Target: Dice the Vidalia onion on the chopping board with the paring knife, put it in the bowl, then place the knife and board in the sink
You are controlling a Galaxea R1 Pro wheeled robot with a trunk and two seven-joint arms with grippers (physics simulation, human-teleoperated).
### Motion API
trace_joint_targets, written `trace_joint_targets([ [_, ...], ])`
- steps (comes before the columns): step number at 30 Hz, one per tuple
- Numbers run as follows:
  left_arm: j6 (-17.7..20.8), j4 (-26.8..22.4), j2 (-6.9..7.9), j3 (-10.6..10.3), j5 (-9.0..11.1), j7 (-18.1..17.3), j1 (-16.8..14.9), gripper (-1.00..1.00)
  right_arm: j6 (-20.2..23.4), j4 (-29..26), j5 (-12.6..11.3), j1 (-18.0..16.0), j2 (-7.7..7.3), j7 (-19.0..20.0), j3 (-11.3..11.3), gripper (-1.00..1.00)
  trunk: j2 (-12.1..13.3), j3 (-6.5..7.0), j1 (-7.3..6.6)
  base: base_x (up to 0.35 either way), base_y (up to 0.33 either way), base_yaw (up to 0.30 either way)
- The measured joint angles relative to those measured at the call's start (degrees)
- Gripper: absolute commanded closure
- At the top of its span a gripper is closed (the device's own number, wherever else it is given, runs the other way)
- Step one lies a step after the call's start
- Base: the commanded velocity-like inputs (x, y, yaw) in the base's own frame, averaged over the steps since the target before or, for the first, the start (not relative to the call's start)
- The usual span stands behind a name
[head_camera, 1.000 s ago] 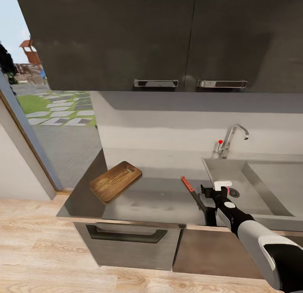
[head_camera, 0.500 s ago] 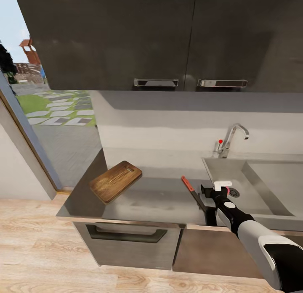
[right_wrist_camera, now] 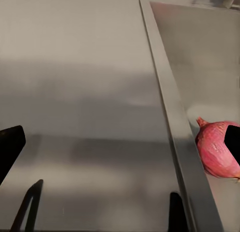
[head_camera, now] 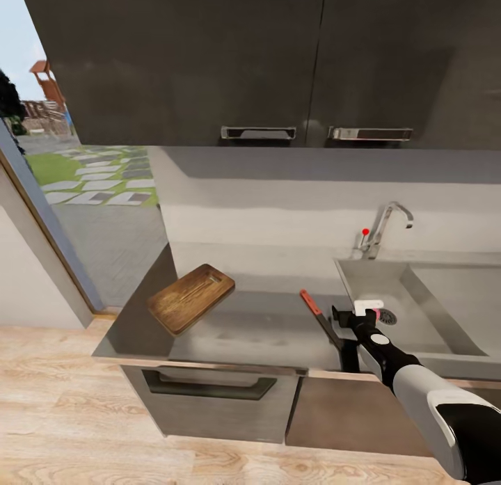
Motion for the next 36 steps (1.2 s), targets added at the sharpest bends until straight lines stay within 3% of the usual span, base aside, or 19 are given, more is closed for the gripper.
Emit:
trace_joint_targets([
  [36, 0.0, 0.02, 0.0, -0.01, -0.03, 0.0, 0.0, -1.0, -0.13, -0.04, -0.09, -0.02, 0.0, 0.08, -0.1, -1.0, -0.02, -1.89, 0.0, 0.04, 0.0, 0.0],
])
